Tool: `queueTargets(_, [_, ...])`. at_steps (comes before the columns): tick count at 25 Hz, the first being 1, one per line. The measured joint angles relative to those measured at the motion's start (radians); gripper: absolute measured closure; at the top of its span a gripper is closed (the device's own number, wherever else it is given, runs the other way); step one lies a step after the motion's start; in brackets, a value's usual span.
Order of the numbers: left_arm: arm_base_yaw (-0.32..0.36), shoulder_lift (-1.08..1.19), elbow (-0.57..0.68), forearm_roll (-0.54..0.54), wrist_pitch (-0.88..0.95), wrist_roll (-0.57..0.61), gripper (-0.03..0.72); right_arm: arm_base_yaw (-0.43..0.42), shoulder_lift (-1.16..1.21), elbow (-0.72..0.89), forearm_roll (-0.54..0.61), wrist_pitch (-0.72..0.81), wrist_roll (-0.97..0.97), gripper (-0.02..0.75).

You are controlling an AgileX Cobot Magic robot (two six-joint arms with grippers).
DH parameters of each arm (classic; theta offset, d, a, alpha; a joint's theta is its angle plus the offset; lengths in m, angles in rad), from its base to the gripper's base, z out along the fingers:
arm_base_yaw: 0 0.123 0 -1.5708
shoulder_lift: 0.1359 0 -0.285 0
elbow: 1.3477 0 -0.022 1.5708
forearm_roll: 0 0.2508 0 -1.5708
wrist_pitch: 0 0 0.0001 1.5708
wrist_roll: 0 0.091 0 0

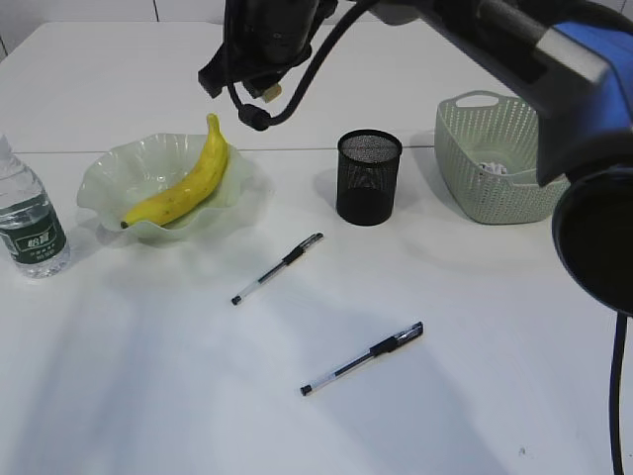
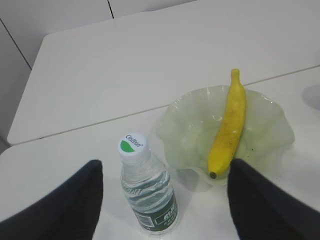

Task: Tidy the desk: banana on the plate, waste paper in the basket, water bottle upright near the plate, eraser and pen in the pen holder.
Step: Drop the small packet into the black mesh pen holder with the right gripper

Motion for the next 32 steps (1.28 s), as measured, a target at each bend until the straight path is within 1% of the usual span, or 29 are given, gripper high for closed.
queueTargets(2, [0.0, 0.0, 0.0, 0.0, 0.0, 0.0, 0.137, -0.007, 0.0, -0.006, -0.056, -0.014, 0.059, 0.552])
queueTargets(4, [0.0, 0.0, 0.0, 0.0, 0.0, 0.0, 0.138, -0.026, 0.0, -0.006, -0.087, -0.024, 0.095, 0.552])
queueTargets(10, [0.0, 0.0, 0.0, 0.0, 0.0, 0.0, 0.139, -0.127, 0.0, -0.006, -0.092, -0.036, 0.158, 0.552])
queueTargets(16, [0.0, 0.0, 0.0, 0.0, 0.0, 0.0, 0.139, -0.224, 0.0, -0.006, -0.004, -0.086, 0.178, 0.552])
queueTargets(20, [0.0, 0.0, 0.0, -0.004, 0.0, 0.0, 0.142, -0.257, 0.0, -0.006, 0.054, -0.109, 0.192, 0.552])
queueTargets(27, [0.0, 0.0, 0.0, -0.008, 0.0, 0.0, 0.144, -0.275, 0.015, -0.006, 0.142, -0.118, 0.194, 0.552])
queueTargets(32, [0.0, 0.0, 0.0, -0.01, 0.0, 0.0, 0.147, -0.276, 0.044, -0.004, 0.17, -0.102, 0.197, 0.552])
